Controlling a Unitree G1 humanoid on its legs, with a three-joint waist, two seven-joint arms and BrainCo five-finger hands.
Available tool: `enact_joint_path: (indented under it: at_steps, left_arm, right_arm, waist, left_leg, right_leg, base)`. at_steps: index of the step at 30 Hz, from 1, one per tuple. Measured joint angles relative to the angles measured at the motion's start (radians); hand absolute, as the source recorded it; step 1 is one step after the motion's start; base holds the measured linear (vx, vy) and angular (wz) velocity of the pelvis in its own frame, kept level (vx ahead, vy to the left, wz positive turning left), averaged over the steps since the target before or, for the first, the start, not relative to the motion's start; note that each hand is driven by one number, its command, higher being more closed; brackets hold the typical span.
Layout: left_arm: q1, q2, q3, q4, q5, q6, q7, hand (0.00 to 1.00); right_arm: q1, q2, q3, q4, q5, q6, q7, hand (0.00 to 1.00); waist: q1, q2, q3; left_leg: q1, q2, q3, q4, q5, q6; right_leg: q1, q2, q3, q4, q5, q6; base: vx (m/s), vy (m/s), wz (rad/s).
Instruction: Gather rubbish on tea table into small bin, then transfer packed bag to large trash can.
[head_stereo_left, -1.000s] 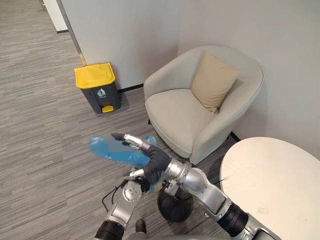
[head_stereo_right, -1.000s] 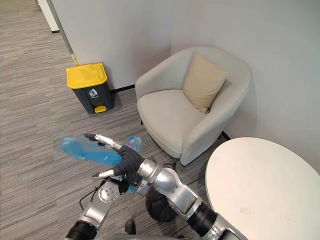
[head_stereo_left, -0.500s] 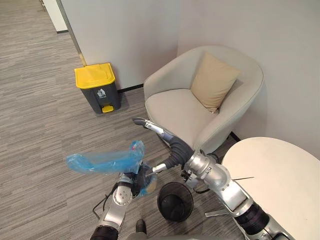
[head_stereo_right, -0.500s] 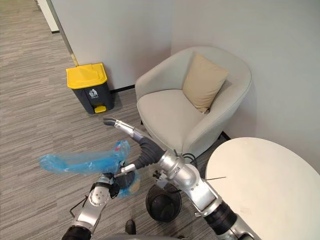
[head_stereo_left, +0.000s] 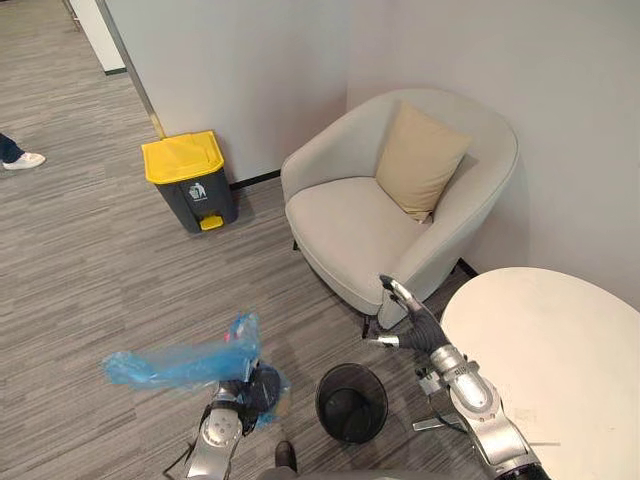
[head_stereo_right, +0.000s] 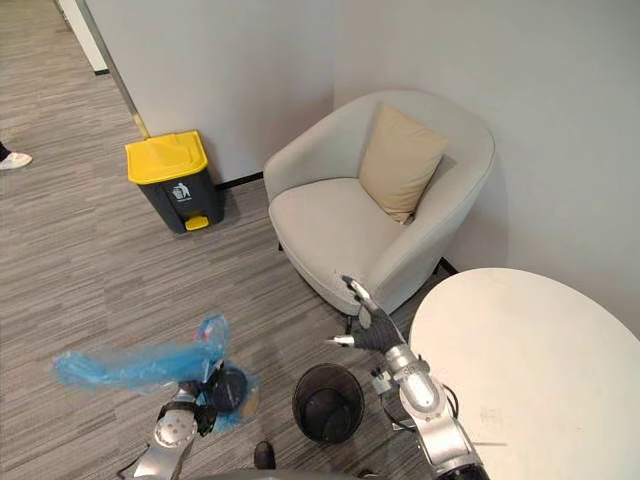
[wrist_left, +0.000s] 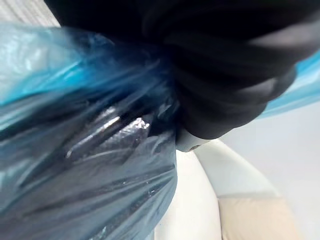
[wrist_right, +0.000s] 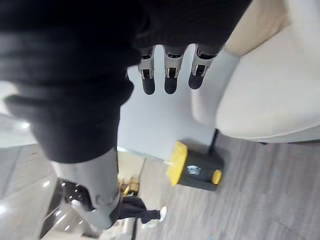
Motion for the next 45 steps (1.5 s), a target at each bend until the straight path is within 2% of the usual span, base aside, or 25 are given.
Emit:
enact_joint_path:
  at_steps: [6,12,20,24,28,32,34,35,38,39,40,43,45]
  left_arm:
    - [0.031,0.004,0.020,0.101,-0.019,-0.001,-0.039,1.00]
    - [0.042,0.004,0.029,0.180,-0.037,0.000,-0.061,1.00]
    - [0.044,0.000,0.032,0.226,-0.039,0.000,-0.065,1.00]
    - [0.047,-0.009,0.030,0.244,-0.040,0.000,-0.066,1.00]
    - [0.044,-0.009,0.030,0.248,-0.042,0.000,-0.066,1.00]
    - [0.023,-0.002,0.025,0.248,-0.055,0.000,-0.065,1.00]
    - [-0.006,0.015,0.019,0.244,-0.057,0.000,-0.065,1.00]
    - [-0.022,0.022,0.015,0.241,-0.058,0.000,-0.065,1.00]
    - [-0.030,0.025,0.015,0.160,-0.086,-0.006,-0.063,1.00]
    - [-0.039,0.030,0.016,0.141,-0.088,-0.010,-0.063,1.00]
    - [-0.040,0.028,0.016,0.129,-0.094,-0.009,-0.062,1.00]
    - [-0.025,0.002,0.017,0.120,-0.098,-0.009,-0.060,1.00]
    - [-0.015,-0.004,0.012,0.091,-0.099,-0.008,-0.059,1.00]
  right_arm:
    - [0.000,0.066,-0.093,0.242,0.005,0.040,-0.025,0.00]
    - [0.000,0.089,-0.151,0.409,0.028,0.072,-0.055,0.00]
    - [0.001,0.099,-0.181,0.501,0.045,0.090,-0.088,0.00]
    - [0.003,0.102,-0.194,0.521,0.045,0.095,-0.094,0.00]
    - [-0.007,0.108,-0.214,0.562,0.045,0.111,-0.106,0.00]
    - [-0.054,0.106,-0.214,0.584,0.045,0.111,-0.110,0.00]
    - [-0.055,0.107,-0.211,0.584,0.045,0.112,-0.111,0.00]
    - [-0.055,0.107,-0.210,0.583,0.045,0.112,-0.111,0.00]
    - [-0.055,0.103,-0.209,0.581,0.046,0.112,-0.113,0.00]
    - [-0.053,0.106,-0.206,0.580,0.046,0.112,-0.113,0.00]
    - [-0.056,0.104,-0.202,0.579,0.046,0.112,-0.114,0.00]
    - [-0.083,0.083,-0.176,0.559,0.066,0.111,-0.133,0.00]
    - [-0.080,0.078,-0.179,0.519,0.070,0.109,-0.145,0.00]
  waist:
    - [0.002,0.009,0.006]
    - [0.001,0.012,0.008]
    - [-0.003,0.013,0.012]
    - [-0.019,0.017,0.020]
    - [-0.018,0.010,0.029]
    - [-0.022,0.002,0.069]
    - [-0.023,-0.011,0.079]
    - [-0.026,-0.014,0.085]
    - [-0.029,-0.007,0.097]
    - [-0.027,-0.023,0.105]
    - [-0.022,-0.033,0.110]
    - [0.005,-0.001,0.122]
    - [0.004,0.020,0.136]
  left_leg:
    - [-0.001,-0.002,-0.012,0.000,-0.006,-0.005]
    - [-0.001,-0.005,-0.012,0.005,-0.007,-0.002]
    - [0.012,-0.008,-0.012,0.004,-0.007,-0.002]
    - [0.021,-0.016,-0.012,0.000,-0.020,-0.007]
    - [0.021,-0.017,0.005,0.002,-0.023,-0.003]
    - [0.014,-0.031,0.036,0.010,-0.019,0.004]
    - [-0.028,-0.041,0.017,0.073,-0.039,0.016]
    - [-0.054,-0.044,-0.005,0.116,-0.056,0.018]
    - [-0.142,-0.033,-0.080,0.230,-0.093,0.018]
    - [-0.170,-0.049,-0.106,0.262,-0.093,0.018]
    - [-0.187,-0.062,-0.126,0.280,-0.091,0.014]
    - [-0.232,-0.037,-0.174,0.262,-0.062,-0.012]
    - [-0.254,-0.020,-0.223,0.224,-0.025,-0.031]
  right_leg:
    - [0.009,-0.001,-0.012,-0.004,-0.007,0.003]
    - [0.011,-0.002,-0.013,-0.005,-0.009,0.004]
    - [0.022,-0.006,-0.013,-0.003,-0.012,0.006]
    - [0.026,-0.016,-0.014,0.006,-0.024,0.010]
    - [0.003,-0.022,0.006,0.035,-0.029,0.014]
    - [-0.082,-0.049,0.042,0.176,-0.081,0.016]
    - [-0.116,-0.072,0.049,0.257,-0.120,0.019]
    - [-0.122,-0.079,0.054,0.288,-0.134,0.020]
    - [-0.141,-0.070,0.102,0.368,-0.181,0.056]
    - [-0.157,-0.068,0.162,0.420,-0.222,0.062]
    - [-0.156,-0.068,0.186,0.422,-0.259,0.040]
    - [-0.179,-0.022,0.165,0.413,-0.257,0.015]
    - [-0.190,0.001,0.105,0.416,-0.247,-0.009]
  base:
    - [0.01,-0.001,0.07]
    - [0.04,0.001,0.00]
    - [0.00,0.002,0.00]
    - [-0.02,0.022,0.01]
    - [0.01,0.025,-0.13]
    - [0.00,0.010,-0.18]
    - [0.02,-0.003,0.26]
    - [0.00,-0.011,0.56]
    - [-0.03,-0.037,0.78]
    - [-0.06,-0.089,1.00]
    - [-0.11,-0.134,0.85]
    - [-0.15,-0.119,0.35]
    - [-0.15,-0.142,0.62]
